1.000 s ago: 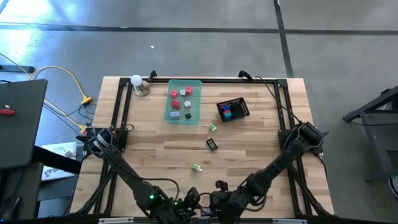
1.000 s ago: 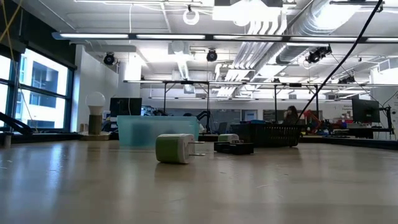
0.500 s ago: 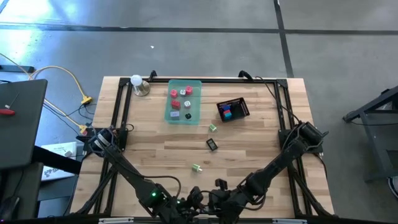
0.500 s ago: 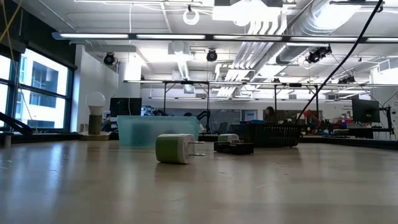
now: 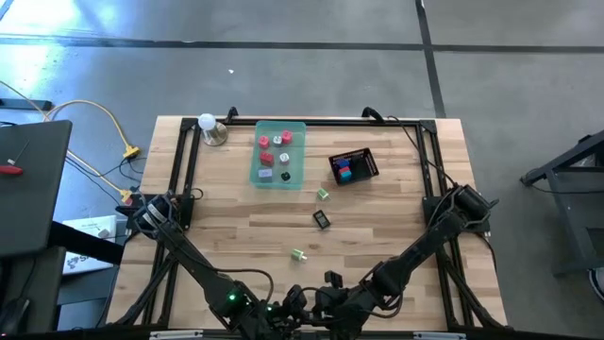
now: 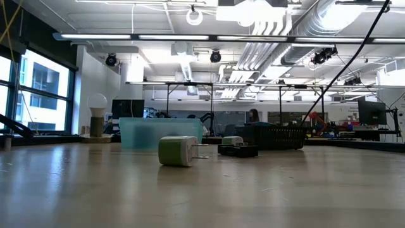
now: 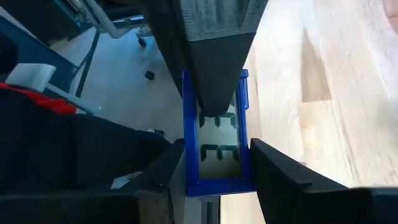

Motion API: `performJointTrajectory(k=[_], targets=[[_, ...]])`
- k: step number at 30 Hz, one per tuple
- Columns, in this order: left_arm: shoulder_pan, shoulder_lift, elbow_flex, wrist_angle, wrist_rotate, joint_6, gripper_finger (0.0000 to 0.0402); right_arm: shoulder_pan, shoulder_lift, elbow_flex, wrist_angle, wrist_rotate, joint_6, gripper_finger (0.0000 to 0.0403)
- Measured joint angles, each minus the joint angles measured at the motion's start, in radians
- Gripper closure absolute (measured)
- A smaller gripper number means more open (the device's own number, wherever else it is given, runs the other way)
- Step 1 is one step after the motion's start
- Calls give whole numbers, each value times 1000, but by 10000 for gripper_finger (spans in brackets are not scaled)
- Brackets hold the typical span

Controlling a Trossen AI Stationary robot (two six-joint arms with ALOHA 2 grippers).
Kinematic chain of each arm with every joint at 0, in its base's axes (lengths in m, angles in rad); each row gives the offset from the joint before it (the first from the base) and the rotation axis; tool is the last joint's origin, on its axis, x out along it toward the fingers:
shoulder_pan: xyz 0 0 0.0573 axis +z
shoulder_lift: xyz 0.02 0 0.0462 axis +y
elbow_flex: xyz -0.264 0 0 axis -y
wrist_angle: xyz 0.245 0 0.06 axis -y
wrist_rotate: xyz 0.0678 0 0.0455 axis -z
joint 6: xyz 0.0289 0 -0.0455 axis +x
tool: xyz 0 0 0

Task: Pick & Place Office items
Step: Put the dark blue digital clock into the black bin

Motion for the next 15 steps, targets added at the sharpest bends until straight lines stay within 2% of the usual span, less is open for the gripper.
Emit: performJointTrajectory(k=[7,15], targets=[[14,0,0,-1,-16,6,246,0,0,0,14,1,0,271],[12,1,0,3,-30,-2,329,0,-2,0,16,-4,7,271]])
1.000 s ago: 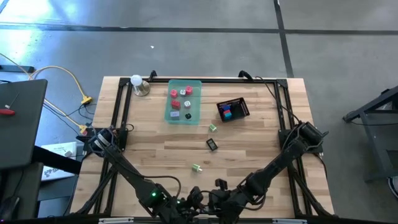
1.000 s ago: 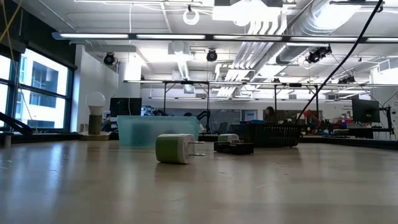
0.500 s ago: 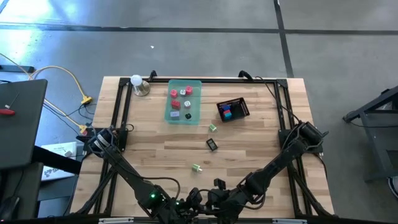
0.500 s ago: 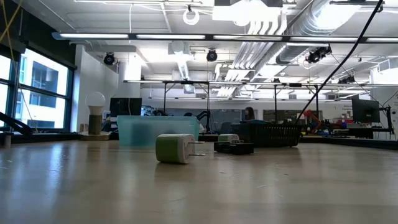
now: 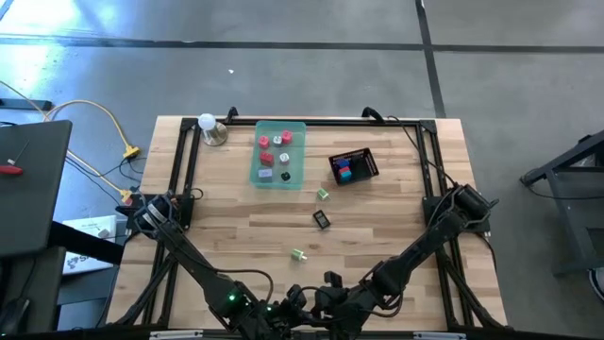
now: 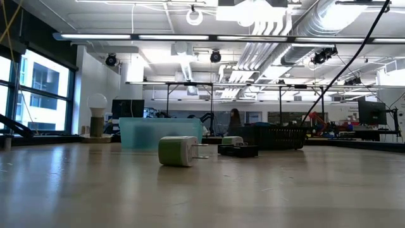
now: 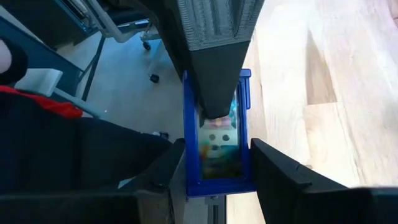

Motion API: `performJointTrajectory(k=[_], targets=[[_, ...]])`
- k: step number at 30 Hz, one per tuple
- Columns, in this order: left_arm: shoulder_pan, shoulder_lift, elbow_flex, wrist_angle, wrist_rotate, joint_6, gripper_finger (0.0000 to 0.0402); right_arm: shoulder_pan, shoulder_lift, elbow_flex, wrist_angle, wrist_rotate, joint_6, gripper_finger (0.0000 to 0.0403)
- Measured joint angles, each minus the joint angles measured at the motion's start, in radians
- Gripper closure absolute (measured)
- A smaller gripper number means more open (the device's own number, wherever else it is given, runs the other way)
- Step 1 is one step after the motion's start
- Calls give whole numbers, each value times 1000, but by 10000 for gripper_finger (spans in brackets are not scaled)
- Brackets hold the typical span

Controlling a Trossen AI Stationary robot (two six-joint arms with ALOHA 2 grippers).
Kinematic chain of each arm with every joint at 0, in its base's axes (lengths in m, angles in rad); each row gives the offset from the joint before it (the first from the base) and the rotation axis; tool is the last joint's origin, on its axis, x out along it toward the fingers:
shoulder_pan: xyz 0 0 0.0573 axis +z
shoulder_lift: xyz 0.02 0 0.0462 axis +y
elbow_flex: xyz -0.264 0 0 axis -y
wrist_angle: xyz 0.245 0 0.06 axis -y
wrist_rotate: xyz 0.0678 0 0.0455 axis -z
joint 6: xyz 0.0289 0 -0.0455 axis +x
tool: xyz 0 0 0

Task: Pick & Place Office items
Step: Put the dark blue digital clock into the black bin

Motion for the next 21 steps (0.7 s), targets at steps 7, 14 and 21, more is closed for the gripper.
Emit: performJointTrajectory(k=[7,14,21], targets=[[-14,1,0,5,-17,-28,345,0,0,0,7,-24,4,239],[-26,1,0,7,-36,-87,341,3,-10,0,-22,-22,-59,218],[-44,1,0,8,-40,-194,340,74,-107,0,-180,275,-60,220]])
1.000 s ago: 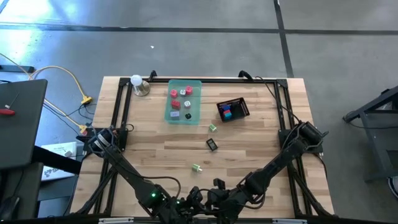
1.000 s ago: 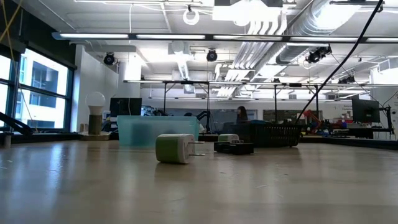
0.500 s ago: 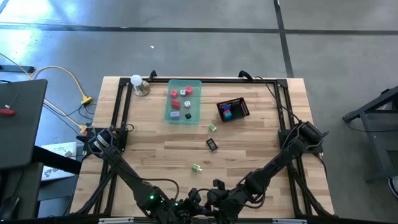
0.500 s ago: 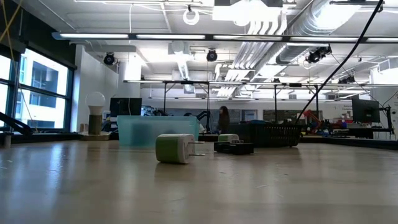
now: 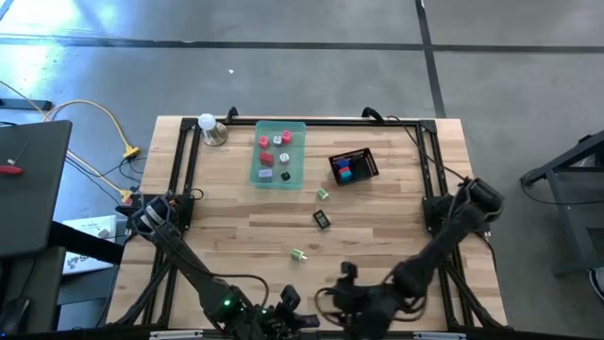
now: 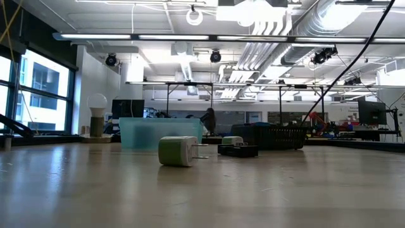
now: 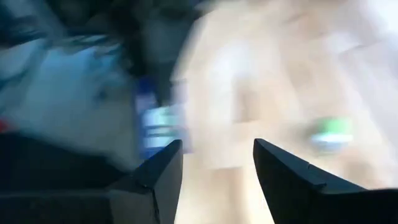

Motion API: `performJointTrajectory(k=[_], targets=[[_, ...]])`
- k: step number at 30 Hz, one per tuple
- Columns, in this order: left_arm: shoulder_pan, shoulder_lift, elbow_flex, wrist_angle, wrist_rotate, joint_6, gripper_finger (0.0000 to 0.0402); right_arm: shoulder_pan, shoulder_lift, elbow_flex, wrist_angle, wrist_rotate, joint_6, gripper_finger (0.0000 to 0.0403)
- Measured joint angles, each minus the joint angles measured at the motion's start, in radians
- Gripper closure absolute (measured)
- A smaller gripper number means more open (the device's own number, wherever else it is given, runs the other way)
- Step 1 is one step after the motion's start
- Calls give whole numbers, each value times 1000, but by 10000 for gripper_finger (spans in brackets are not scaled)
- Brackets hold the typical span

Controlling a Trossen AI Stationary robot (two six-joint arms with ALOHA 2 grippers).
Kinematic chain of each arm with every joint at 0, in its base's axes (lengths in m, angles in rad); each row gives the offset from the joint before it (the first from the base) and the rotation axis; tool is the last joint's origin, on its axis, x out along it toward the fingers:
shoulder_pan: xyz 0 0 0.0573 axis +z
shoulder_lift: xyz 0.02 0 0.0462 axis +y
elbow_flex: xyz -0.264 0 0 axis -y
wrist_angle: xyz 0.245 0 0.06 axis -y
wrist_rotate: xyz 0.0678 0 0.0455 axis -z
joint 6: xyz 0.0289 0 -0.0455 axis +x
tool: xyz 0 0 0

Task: Pick & Place Office items
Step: Put the dark blue digital clock into the black bin

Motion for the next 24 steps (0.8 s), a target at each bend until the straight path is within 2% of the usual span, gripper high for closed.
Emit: performJointTrajectory(k=[4,7,11,15,22,24], targets=[[-11,-6,0,15,-14,-57,340,90,-46,0,-54,307,9,220],[-20,-24,0,38,-89,-91,340,171,-52,0,-59,514,2,220],[-35,-60,0,80,-199,-104,340,245,-32,0,-18,671,35,220],[-38,-96,0,144,-213,-114,340,258,-6,-1,79,655,30,219],[-37,-105,0,321,-206,-115,339,206,-4,-1,297,597,-287,219],[-37,-105,0,340,-206,-110,339,192,-4,-1,331,580,-319,219]])
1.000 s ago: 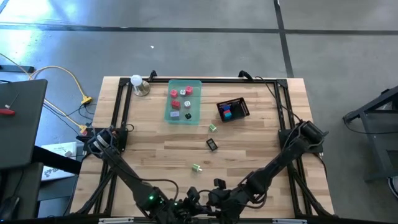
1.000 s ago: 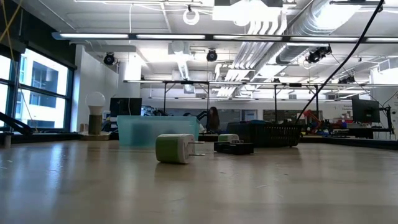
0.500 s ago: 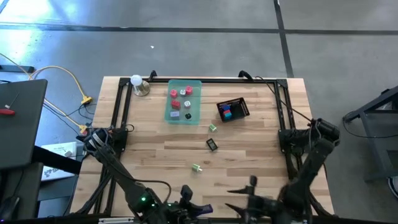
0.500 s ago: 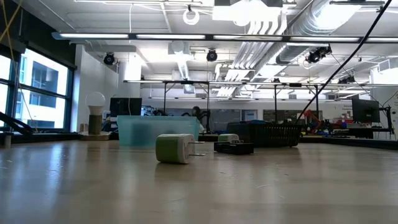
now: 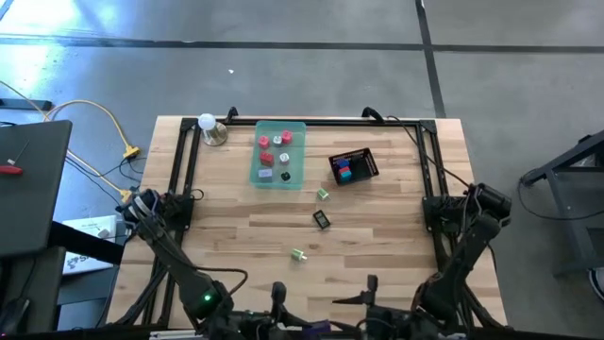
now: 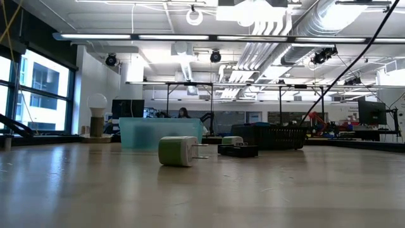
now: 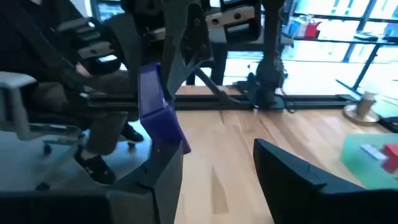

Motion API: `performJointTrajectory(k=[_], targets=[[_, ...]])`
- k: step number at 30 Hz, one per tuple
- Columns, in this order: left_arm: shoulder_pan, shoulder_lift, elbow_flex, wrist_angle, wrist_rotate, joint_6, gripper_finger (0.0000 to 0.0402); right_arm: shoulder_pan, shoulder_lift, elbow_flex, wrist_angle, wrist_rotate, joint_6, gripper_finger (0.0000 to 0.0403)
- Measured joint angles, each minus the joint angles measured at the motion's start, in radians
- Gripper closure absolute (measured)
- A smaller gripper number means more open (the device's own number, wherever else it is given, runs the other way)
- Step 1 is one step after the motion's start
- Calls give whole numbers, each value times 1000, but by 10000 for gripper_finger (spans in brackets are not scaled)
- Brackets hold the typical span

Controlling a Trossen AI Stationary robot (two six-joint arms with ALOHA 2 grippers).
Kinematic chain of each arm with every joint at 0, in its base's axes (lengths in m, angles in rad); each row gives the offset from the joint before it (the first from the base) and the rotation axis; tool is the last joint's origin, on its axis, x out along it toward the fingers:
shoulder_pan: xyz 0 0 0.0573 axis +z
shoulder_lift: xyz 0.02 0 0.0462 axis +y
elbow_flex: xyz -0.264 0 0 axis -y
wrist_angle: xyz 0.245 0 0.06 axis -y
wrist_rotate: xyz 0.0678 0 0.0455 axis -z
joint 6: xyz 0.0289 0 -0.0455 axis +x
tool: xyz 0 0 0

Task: Pick & Place Office items
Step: Put the dark blue digital clock into the black bin

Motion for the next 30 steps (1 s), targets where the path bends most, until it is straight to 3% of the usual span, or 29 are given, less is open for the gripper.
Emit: performJointTrajectory(k=[10,14,30], targets=[[-2,0,0,27,12,29,339,-12,0,0,38,-97,-57,219],[1,0,0,26,-8,32,339,-12,0,0,38,-216,-75,219],[0,0,0,26,-9,13,339,-75,1,0,61,-234,-105,219]])
